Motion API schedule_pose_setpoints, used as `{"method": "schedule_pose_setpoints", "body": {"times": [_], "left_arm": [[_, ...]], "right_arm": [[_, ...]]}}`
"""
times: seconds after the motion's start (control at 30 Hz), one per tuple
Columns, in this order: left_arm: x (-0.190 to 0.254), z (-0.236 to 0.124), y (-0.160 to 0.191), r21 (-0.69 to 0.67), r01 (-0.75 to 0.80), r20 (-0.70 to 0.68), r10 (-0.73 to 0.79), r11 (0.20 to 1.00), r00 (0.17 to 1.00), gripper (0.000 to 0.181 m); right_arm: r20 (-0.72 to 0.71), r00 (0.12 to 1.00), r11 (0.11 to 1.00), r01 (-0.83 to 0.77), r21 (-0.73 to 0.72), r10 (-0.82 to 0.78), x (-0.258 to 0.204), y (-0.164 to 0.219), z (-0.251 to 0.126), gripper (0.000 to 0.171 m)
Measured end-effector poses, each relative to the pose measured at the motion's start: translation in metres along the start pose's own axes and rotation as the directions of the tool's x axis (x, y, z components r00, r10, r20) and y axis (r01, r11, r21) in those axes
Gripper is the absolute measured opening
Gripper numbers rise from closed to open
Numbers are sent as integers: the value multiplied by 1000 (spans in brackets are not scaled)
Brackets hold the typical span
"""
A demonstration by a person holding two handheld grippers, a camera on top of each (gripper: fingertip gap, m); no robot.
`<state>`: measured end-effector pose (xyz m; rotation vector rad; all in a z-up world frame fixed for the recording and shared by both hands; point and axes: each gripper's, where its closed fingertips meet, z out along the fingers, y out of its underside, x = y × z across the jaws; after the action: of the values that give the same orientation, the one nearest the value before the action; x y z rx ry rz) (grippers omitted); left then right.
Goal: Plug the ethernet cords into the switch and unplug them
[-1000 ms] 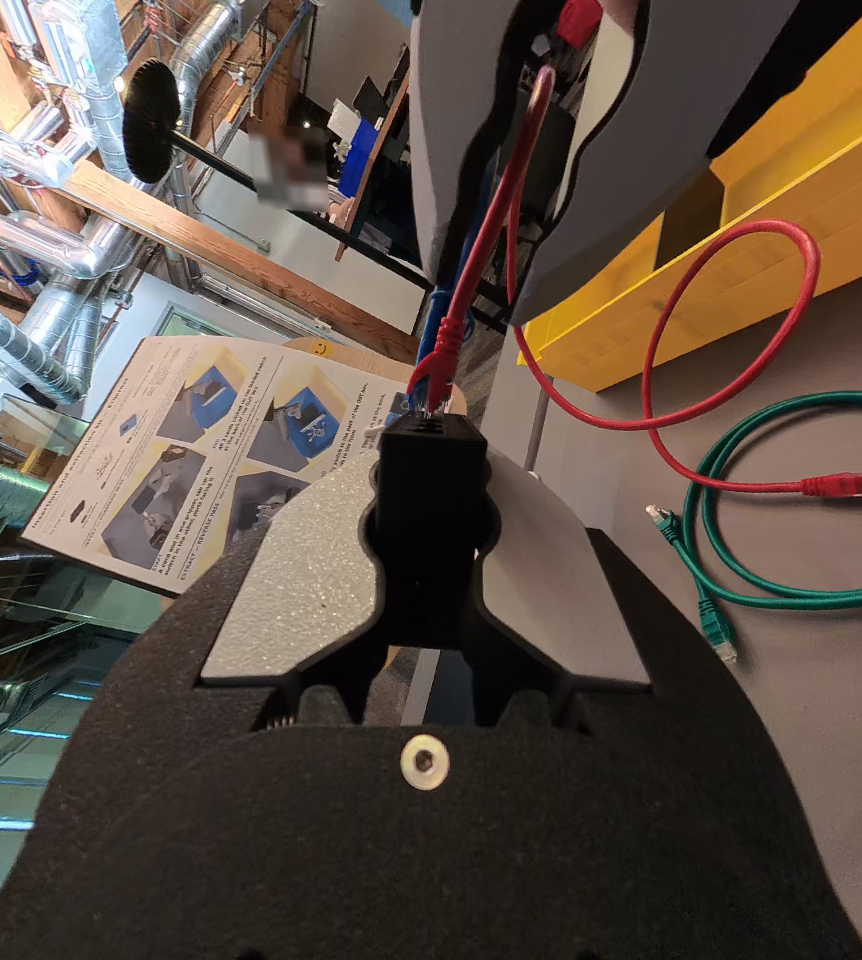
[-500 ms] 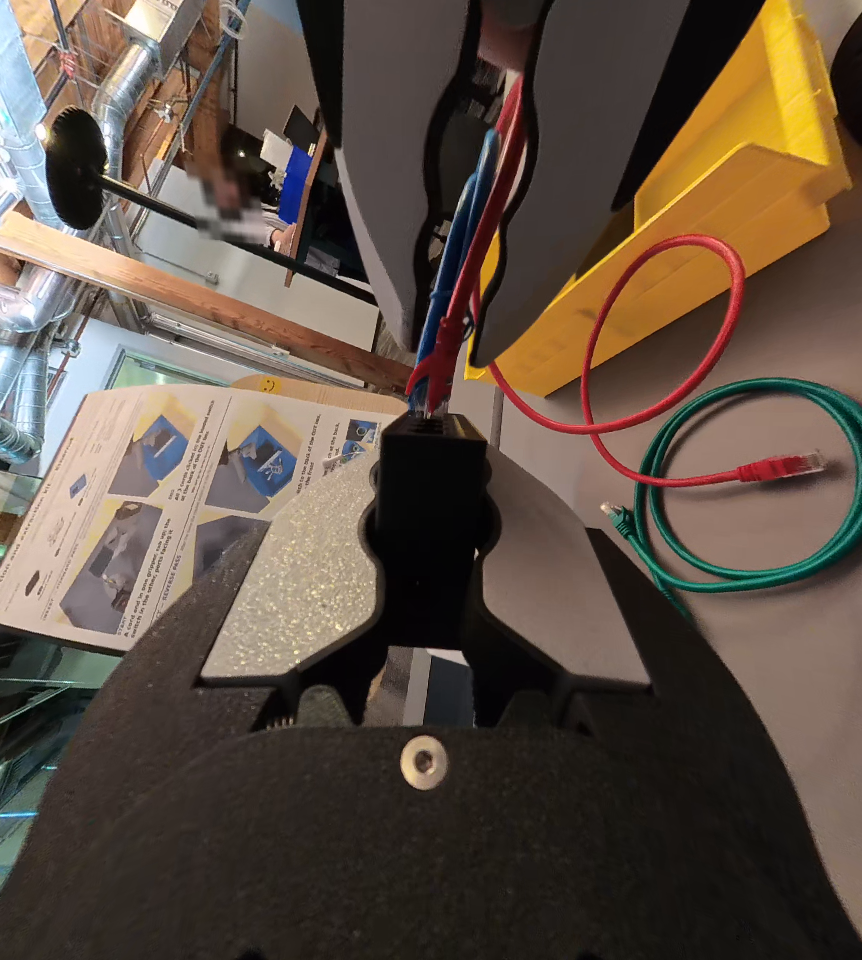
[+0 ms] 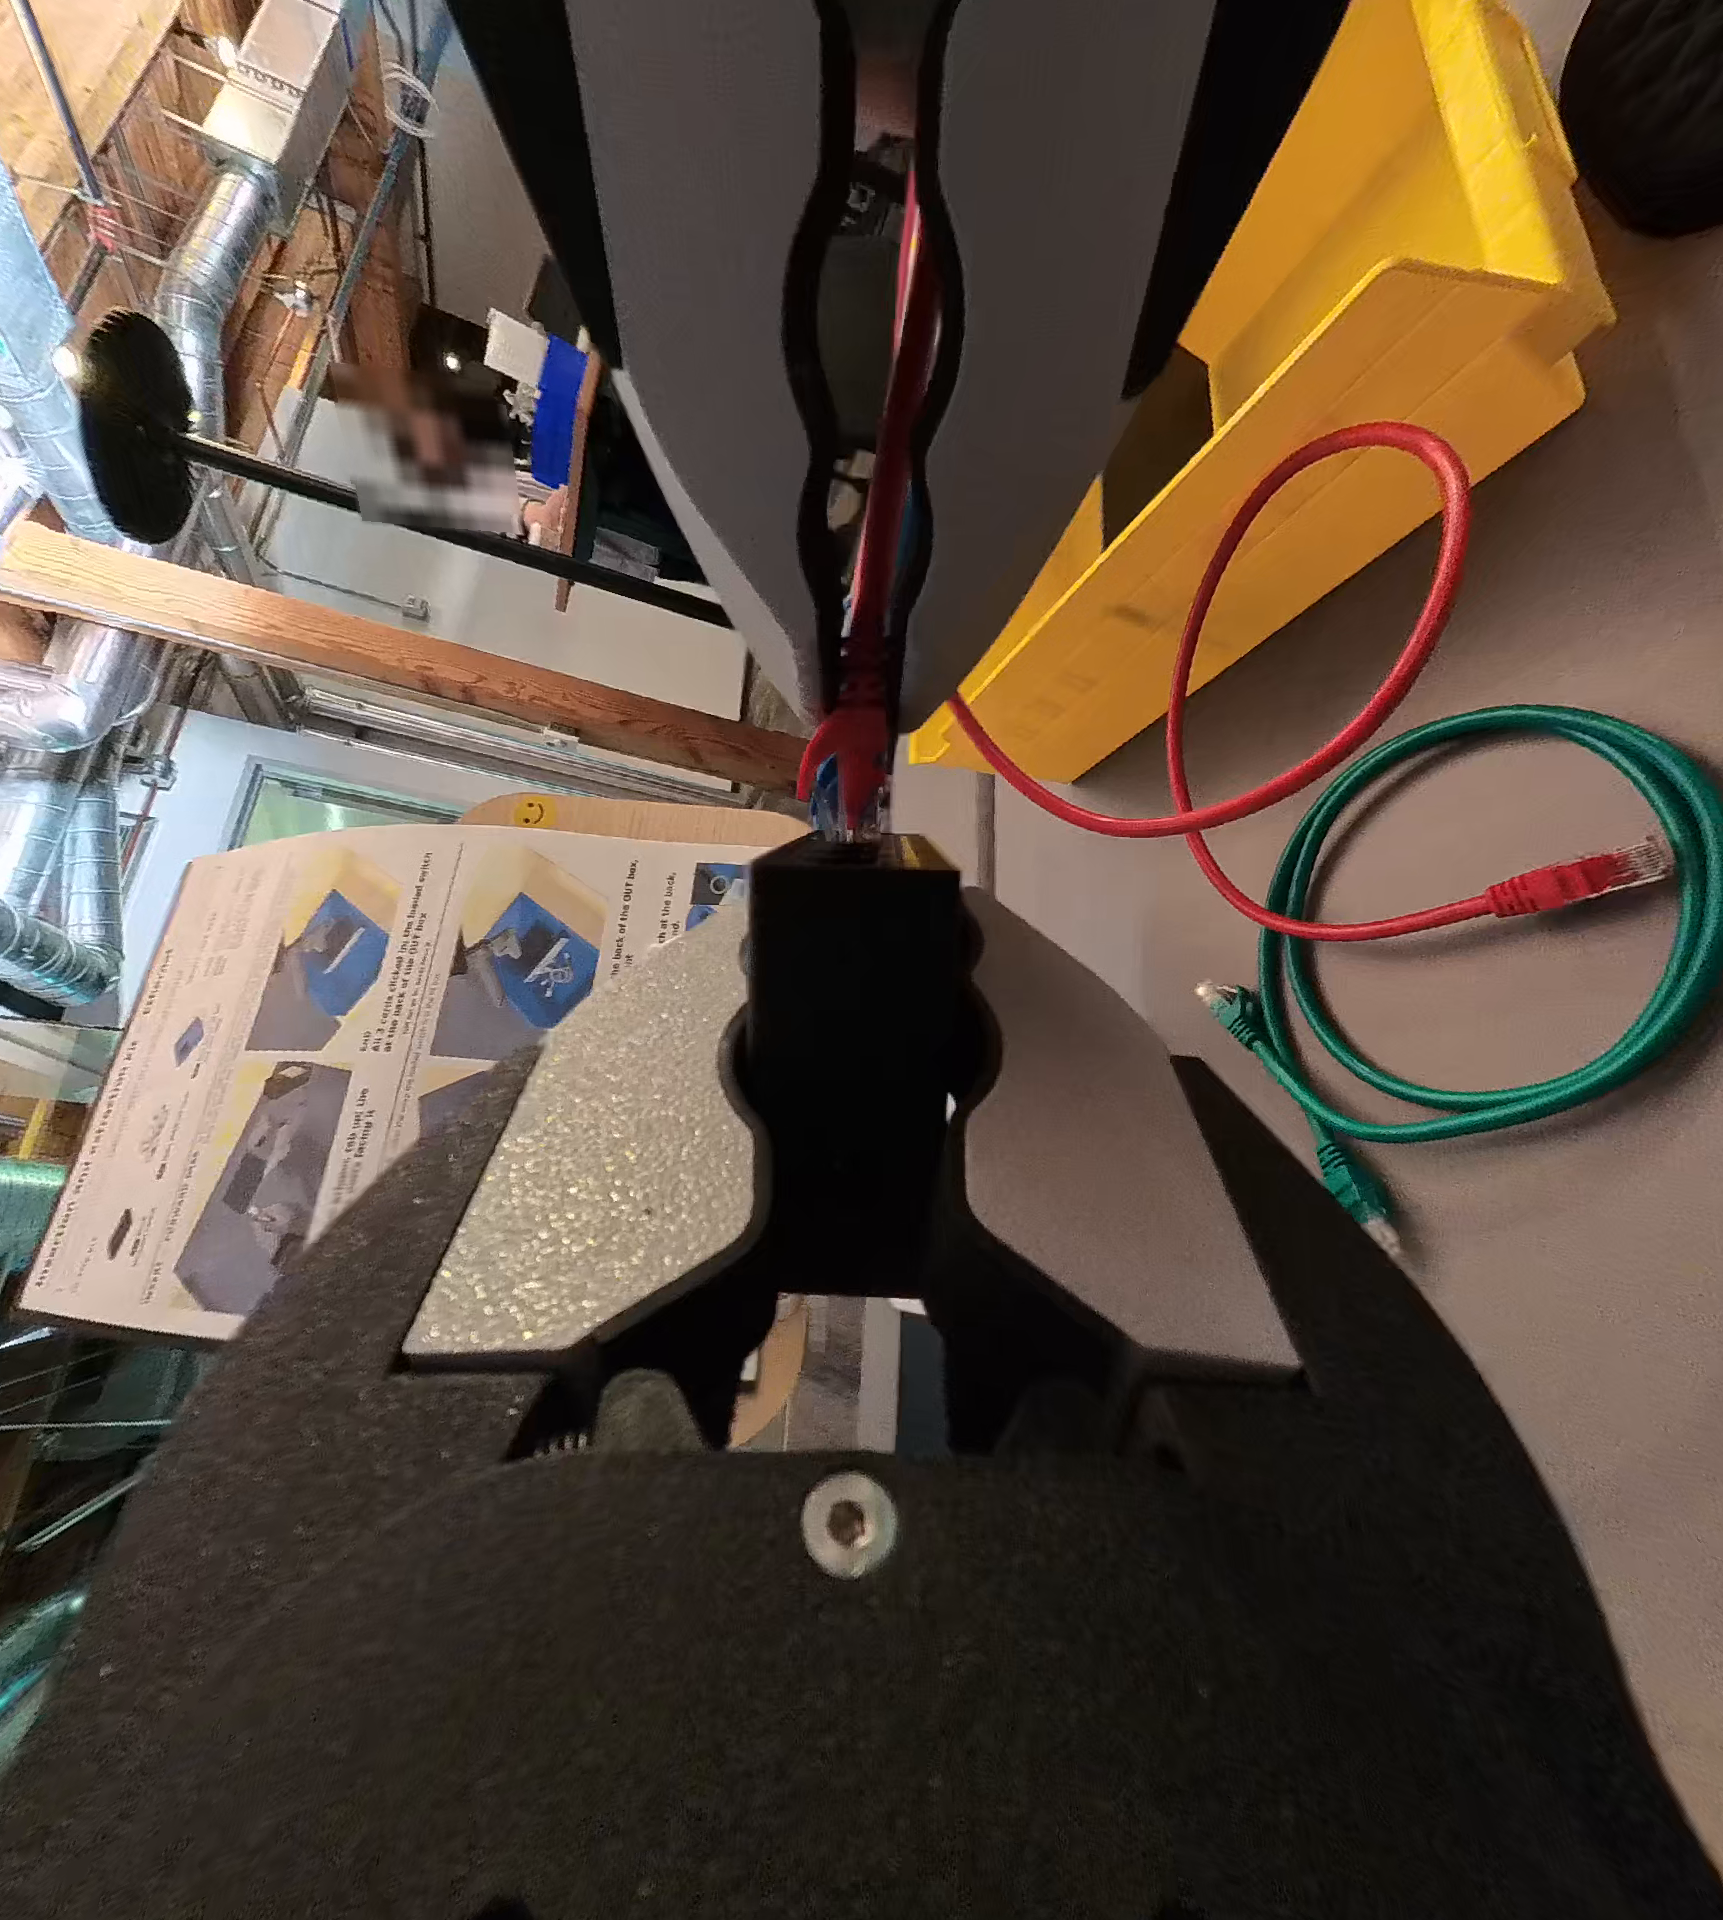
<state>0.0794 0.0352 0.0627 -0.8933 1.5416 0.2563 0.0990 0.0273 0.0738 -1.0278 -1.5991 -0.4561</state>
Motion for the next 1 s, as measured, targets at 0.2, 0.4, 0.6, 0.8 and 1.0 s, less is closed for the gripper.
{"method": "schedule_pose_setpoints", "body": {"times": [0.2, 0.4, 0.6, 0.8, 1.0], "left_arm": [[0, 1, 3, -23, -10, 7, 10, 1000, 1000, 29], [1, 1, 2, -13, -2, 5, 2, 1000, 1000, 28], [-5, 2, 6, -9, 20, 32, -20, 1000, 999, 29], [-25, -1, 1, 28, 74, 156, -77, 997, 985, 41], [-11, 12, 18, -43, 72, 93, -68, 996, 993, 30]], "right_arm": [[-5, 1000, 999, 9, -35, -9, -1, 2, 5, 10], [-8, 1000, 1000, 1, -28, -1, -1, 2, 8, 9], [-39, 999, 1000, -12, -8, 12, 5, 2, 10, 10], [-83, 995, 999, -46, 4, 46, 18, 5, -1, 11], [-57, 997, 999, -53, 11, 54, 15, 2, -2, 10]]}}
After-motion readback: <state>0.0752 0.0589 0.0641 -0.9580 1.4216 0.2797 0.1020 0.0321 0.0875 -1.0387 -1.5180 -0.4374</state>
